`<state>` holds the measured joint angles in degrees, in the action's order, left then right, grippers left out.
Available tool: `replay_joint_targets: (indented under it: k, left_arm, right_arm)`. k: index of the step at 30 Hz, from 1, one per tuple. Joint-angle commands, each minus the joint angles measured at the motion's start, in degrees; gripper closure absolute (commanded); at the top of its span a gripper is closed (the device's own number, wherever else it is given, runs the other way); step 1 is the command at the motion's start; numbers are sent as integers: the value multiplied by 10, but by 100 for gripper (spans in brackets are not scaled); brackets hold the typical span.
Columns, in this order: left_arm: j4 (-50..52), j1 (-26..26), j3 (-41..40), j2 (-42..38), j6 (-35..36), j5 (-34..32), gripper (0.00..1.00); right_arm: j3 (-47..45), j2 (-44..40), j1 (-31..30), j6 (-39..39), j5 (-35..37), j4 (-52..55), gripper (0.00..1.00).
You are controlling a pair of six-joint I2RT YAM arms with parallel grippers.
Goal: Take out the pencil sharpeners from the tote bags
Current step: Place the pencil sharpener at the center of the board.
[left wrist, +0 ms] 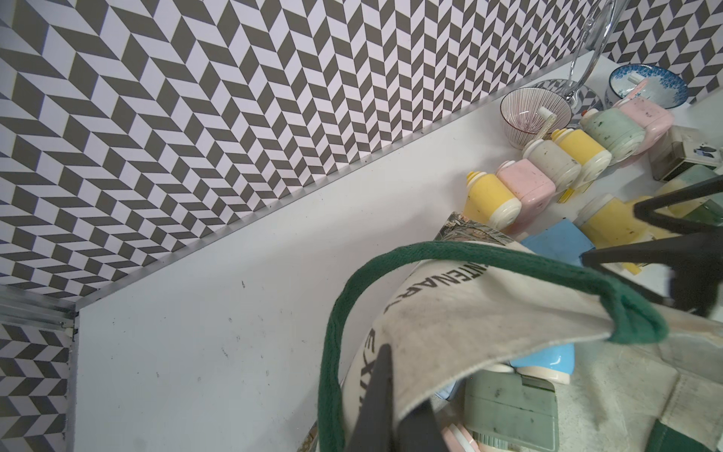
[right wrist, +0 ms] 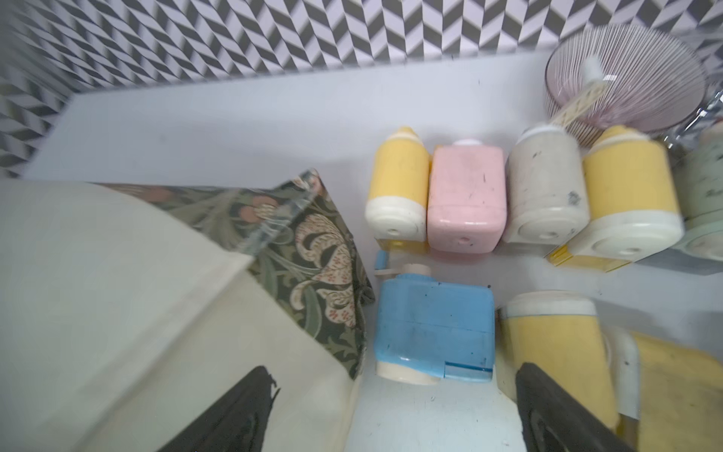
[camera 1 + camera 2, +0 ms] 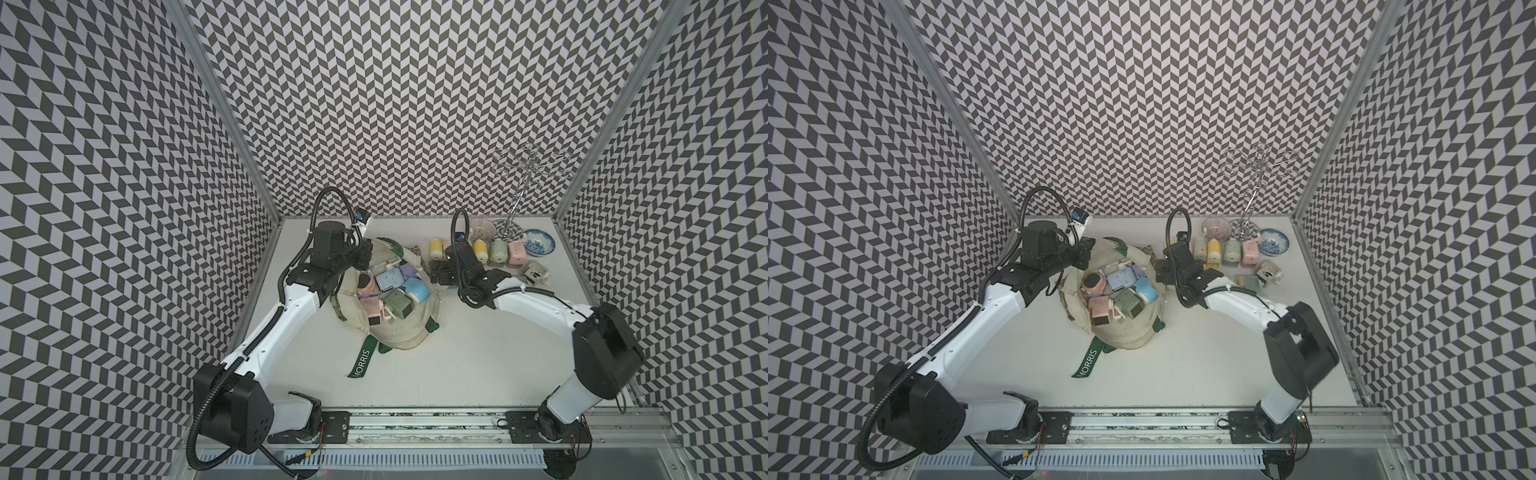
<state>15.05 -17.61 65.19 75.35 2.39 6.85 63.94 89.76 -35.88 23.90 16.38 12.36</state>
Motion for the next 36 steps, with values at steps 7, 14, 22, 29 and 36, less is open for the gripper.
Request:
replay_joint_targets:
  k: [7, 14, 22, 29, 36]
  left_arm:
    - [-23, 1, 27, -16, 8, -4, 100]
    - [-32, 0, 20, -24, 7, -8, 100]
    - [-30, -1, 21, -25, 9, -3, 100]
    - [-40, -1, 15, -30, 10, 3, 100]
    - [-40, -2, 14, -32, 13, -2, 100]
  right_arm:
    - [-98, -215, -8, -123, -178, -74, 12]
    - [-163, -301, -86, -132, -302, -132, 15]
    - [-174, -241, -155, -128, -314, -172, 17]
    - [-137, -105, -195, -119, -261, -201, 20]
    - [-35, 44, -205, -125, -159, -108, 19]
